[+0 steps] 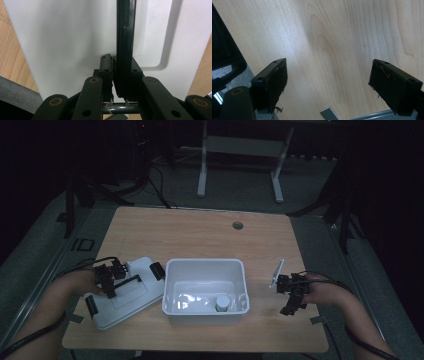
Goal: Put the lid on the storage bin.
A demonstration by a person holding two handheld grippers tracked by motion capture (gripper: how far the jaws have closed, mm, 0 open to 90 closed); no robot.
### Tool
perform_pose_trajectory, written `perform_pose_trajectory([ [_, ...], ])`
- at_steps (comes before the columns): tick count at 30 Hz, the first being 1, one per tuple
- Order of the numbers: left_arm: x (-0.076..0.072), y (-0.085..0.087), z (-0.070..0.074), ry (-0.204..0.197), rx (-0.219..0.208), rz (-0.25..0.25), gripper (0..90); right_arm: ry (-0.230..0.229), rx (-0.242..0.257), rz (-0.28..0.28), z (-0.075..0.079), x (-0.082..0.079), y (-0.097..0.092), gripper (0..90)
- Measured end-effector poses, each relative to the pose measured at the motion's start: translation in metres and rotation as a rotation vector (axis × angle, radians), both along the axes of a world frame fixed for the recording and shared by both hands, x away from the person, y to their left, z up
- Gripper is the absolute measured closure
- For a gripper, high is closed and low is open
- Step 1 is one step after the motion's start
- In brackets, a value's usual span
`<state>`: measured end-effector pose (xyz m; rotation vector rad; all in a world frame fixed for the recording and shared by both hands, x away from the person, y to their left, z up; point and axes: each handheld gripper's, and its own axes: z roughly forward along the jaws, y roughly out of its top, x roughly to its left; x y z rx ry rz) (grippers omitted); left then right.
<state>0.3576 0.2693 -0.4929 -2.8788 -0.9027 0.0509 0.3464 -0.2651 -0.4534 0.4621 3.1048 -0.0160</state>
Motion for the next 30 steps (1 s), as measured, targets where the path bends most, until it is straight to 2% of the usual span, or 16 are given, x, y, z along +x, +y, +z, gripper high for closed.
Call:
perform_pose_trajectory([
  [3,0.002,0.003,0.000,0.014,-0.010,0.014,82.6,0.003,-0.002,0.000,-0.001,0.000,0.000,14.6],
  [11,0.004,0.009,-0.001,0.027,-0.049,0.006,83.3,0.009,-0.002,-0.003,-0.004,-0.001,0.000,14.6],
  [18,0.004,0.009,0.003,0.032,-0.046,-0.034,83.8,0.015,-0.002,-0.007,-0.004,-0.001,0.000,14.6],
  [24,0.004,0.012,0.020,0.018,-0.066,-0.026,83.8,0.010,-0.001,-0.010,0.000,-0.001,0.000,14.6],
  [30,0.000,0.016,0.039,0.014,-0.046,-0.023,83.7,0.006,0.005,-0.002,0.003,-0.001,0.001,14.6],
])
